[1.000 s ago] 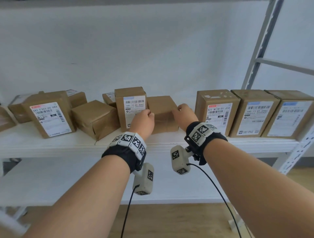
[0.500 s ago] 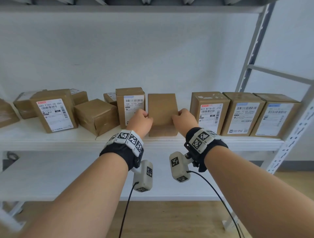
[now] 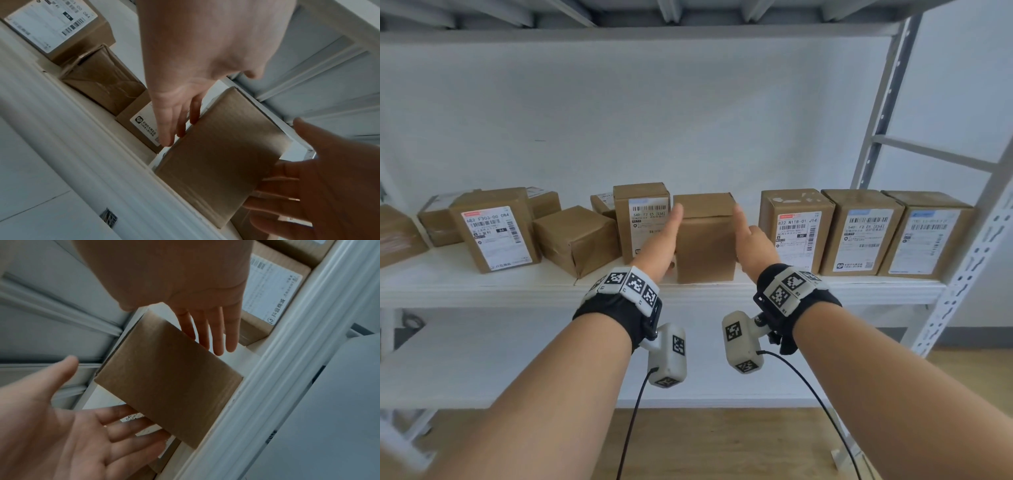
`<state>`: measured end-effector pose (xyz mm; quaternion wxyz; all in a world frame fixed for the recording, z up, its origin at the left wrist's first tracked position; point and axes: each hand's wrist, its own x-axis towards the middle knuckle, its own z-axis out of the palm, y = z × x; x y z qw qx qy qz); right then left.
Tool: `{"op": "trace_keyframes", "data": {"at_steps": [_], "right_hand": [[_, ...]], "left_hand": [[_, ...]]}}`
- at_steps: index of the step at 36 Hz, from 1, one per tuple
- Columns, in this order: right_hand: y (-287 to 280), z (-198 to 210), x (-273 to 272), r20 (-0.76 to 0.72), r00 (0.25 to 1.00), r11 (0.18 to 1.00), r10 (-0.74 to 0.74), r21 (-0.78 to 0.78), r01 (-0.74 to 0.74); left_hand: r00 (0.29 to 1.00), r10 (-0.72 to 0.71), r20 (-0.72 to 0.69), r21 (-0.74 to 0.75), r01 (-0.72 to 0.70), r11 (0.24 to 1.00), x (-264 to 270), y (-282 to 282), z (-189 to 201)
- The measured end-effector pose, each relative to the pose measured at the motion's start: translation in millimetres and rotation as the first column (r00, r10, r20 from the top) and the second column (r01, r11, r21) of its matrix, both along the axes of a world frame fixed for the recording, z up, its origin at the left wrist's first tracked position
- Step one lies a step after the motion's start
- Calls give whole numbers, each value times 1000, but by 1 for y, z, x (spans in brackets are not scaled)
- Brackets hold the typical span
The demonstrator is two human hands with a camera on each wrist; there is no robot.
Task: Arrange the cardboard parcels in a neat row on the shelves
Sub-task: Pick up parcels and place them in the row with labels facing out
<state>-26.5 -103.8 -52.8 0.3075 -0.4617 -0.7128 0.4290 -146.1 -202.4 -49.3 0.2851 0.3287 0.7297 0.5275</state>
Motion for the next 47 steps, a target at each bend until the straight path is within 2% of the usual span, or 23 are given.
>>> {"op": "trace_keyframes", "data": {"at_steps": [3, 6, 10, 17, 19, 22, 24, 29, 33, 39, 43, 47], "right_hand": [[3, 2, 0, 32, 999, 1000, 5, 27, -6], [3, 7, 0, -35, 999, 999, 21, -34, -22], [3, 10, 1, -87, 995, 999, 46, -2, -47], [5, -5, 6, 19, 997, 995, 77, 62, -78], [4, -10, 8, 32, 996, 996, 80, 47, -81], [3, -16, 11, -4, 996, 996, 93, 13, -93], [2, -18, 12, -34, 994, 995, 100, -4, -101], [5, -16, 8, 23, 996, 996, 83, 20, -84], [7, -19, 6, 73, 995, 997, 69, 37, -72], [12, -18, 6, 58, 997, 995, 45, 89, -50], [17, -18, 6, 73, 997, 981, 18, 193, -32], [20, -23, 6, 161, 987, 965, -3, 261, -39]], "left_hand": [[998, 56, -32, 14, -56, 998, -1, 1, 4], [997, 70, -31, 18, -70, 997, -3, 2, 8], [994, 71, -88, 57, -67, 996, -3, 3, 11], [981, 90, -173, -16, -94, 995, -1, 1, 6], [986, 108, -126, -43, -114, 993, 1, 3, 5], [981, 180, 75, -17, -180, 984, 2, 5, 5], [983, 162, 90, -8, -162, 987, 1, 6, 2], [993, 96, -75, -32, -99, 995, -2, 5, -6], [990, 44, -131, -91, -56, 994, 0, 5, -9], [974, 41, -223, -27, -48, 998, 4, 8, -6], [937, 95, -336, 23, -93, 995, 6, 14, -8], [878, 103, -468, -1, -117, 993, 7, 19, -12]]}}
